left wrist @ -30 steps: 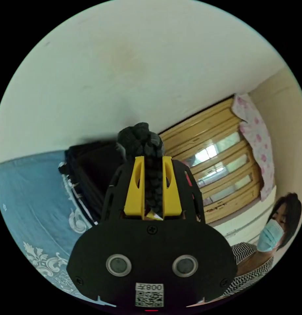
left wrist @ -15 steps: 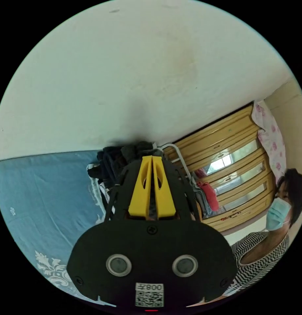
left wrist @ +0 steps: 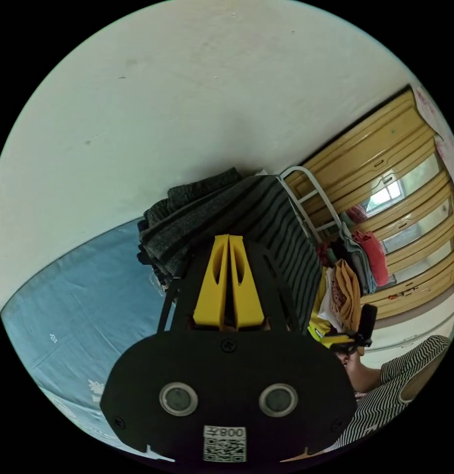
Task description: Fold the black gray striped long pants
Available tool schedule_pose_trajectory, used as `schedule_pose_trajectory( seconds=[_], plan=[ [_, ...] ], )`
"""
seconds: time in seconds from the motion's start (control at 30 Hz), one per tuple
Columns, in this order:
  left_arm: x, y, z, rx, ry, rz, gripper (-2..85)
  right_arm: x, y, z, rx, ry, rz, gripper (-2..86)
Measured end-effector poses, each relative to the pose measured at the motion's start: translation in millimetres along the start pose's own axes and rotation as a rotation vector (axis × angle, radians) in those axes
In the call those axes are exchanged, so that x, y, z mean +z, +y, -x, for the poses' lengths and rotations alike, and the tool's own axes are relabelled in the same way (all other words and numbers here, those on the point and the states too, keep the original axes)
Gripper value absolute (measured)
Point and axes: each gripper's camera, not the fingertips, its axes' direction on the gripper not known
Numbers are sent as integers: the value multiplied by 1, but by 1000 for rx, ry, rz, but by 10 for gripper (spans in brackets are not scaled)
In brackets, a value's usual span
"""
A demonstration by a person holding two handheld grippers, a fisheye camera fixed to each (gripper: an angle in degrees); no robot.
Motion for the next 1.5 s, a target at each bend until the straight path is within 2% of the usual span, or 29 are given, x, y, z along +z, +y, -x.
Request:
schedule_pose_trajectory(
  seconds=[0.17,0.27,0.47,0.63,0.7,0.77,0.87,0.93,1.03,1.17,1.27,1.4,1.5],
  plan=[
    [-11,-22,-6,-20,15,-5,-2,10,-53,10,-145,270,-21,2],
    [-15,-35,-17,-5,1,-1,-2,50,-66,5,-210,438,95,1],
    [-26,-57,-28,-19,-45,11,-2,71,-78,26,-304,562,63,1],
    [-40,-66,-48,-60,-45,-9,0,54,-95,36,-283,551,113,0],
    [-49,-67,-59,-52,-67,-25,0,32,-103,42,-273,489,71,0],
    [-57,-67,-66,-48,-93,-42,0,3,-119,52,-293,408,-51,0],
    [-60,-69,-71,-56,-123,-29,0,3,-165,60,-357,419,-78,0],
    [-59,-74,-75,-59,-149,-18,0,19,-198,59,-374,478,-37,0],
    [-58,-78,-80,-83,-185,-21,0,65,-245,42,-332,523,145,1],
    [-69,-80,-96,-104,-183,-58,1,64,-256,45,-369,585,138,1],
    [-82,-66,-131,29,-121,-130,1,41,-245,51,-430,505,67,1],
    [-49,-46,-148,119,-218,35,1,50,-246,33,-406,505,123,1],
    [-60,-37,-143,46,-126,-41,1,31,-250,32,-390,454,100,2]
  ],
)
